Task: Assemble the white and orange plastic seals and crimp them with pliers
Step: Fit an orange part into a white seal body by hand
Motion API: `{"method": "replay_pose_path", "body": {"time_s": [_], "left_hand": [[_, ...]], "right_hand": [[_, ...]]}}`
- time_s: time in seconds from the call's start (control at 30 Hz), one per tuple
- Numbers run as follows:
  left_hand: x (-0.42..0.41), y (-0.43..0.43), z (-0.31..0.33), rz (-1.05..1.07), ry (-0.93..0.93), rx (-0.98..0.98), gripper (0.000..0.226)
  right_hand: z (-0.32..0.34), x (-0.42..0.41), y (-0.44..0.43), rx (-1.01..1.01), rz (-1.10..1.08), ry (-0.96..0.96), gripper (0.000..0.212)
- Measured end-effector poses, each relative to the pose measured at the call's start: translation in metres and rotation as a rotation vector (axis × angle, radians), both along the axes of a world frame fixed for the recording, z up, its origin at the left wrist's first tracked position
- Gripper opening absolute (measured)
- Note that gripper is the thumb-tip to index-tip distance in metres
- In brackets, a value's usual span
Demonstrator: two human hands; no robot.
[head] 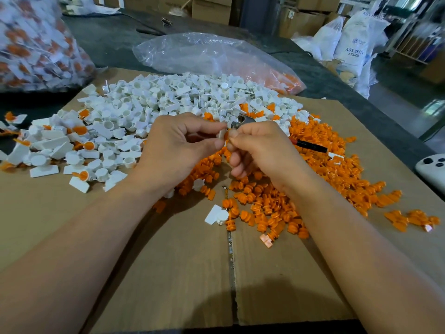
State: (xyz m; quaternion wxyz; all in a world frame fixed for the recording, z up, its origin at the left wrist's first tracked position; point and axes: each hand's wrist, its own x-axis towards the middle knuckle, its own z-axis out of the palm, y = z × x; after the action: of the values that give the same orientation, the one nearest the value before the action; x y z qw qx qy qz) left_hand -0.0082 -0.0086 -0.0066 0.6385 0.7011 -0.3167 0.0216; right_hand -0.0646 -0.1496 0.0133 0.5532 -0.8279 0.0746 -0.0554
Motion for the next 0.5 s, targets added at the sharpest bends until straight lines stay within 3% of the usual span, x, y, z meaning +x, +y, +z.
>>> {"method": "replay_pose_path", "body": {"time_s": [0.13, 0.2, 0.37, 0.5], "left_hand": [[-0.0003, 0.0015, -0.0001, -0.006, 0.025, 0.037, 0.025], [-0.0005, 0.0012, 0.0002, 0.001, 0.030, 0.054, 0.024], [-0.0013, -0.0005, 0.0030, 0.018, 0.083, 0.015, 0.025], [-0.0007, 0.0008, 0.0074, -0.014, 0.161, -0.075, 0.013]], "right_hand": [[-0.0041, 0.0004, 0.0006, -0.524, 0.002, -0.171, 0.024], [-0.0065, -0.0003, -0.0002, -0.677, 0.011, -0.244, 0.022], [-0.0087, 0.0012, 0.0005, -0.685, 0.039, -0.298, 0.020], [-0.0072, 0.0004, -0.0001, -0.555, 0.034, -0.340, 0.020]]}}
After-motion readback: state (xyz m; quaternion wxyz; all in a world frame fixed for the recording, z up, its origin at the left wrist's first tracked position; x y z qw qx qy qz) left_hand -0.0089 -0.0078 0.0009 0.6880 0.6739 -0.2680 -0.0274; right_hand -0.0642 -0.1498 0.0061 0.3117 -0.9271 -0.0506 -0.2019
